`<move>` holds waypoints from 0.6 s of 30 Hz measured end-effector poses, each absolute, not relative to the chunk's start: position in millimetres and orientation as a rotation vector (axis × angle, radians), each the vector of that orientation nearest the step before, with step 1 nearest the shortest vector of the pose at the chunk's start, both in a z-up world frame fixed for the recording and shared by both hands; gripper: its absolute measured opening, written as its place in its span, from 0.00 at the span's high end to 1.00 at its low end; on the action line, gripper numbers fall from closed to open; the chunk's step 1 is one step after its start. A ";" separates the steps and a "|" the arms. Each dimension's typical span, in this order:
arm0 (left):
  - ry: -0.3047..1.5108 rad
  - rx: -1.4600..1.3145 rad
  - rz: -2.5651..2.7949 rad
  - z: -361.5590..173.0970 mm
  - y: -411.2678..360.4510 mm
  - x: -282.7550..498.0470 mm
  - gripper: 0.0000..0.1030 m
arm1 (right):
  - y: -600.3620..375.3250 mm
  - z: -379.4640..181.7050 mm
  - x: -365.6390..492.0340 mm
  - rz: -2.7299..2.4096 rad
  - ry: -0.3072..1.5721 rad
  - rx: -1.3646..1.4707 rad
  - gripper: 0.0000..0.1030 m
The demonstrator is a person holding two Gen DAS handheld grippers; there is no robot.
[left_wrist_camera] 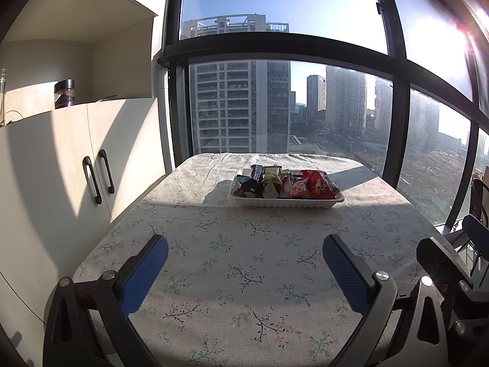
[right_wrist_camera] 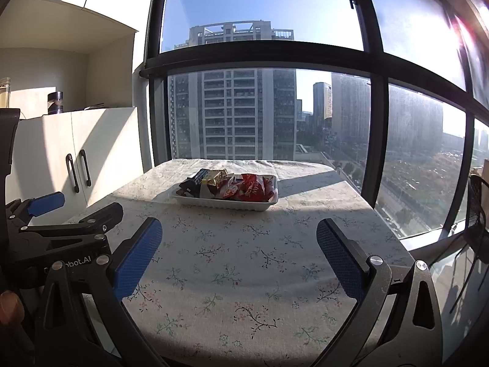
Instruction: Organize snacks
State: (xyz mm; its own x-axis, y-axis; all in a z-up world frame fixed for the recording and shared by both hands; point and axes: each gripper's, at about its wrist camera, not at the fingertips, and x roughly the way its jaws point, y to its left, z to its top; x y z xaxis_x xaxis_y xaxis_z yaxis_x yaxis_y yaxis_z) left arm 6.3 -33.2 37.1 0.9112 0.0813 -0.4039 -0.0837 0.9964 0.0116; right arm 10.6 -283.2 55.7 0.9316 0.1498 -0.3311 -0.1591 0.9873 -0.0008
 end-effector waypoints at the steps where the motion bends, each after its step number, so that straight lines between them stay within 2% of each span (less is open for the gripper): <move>1: 0.417 -0.007 0.085 37.1 -33.0 6.4 0.00 | -283.2 55.4 10.7 0.158 0.338 -0.027 0.00; 18: 0.421 -0.007 0.085 36.7 -30.4 6.2 0.00 | -283.4 49.2 11.0 0.165 0.349 -0.032 0.00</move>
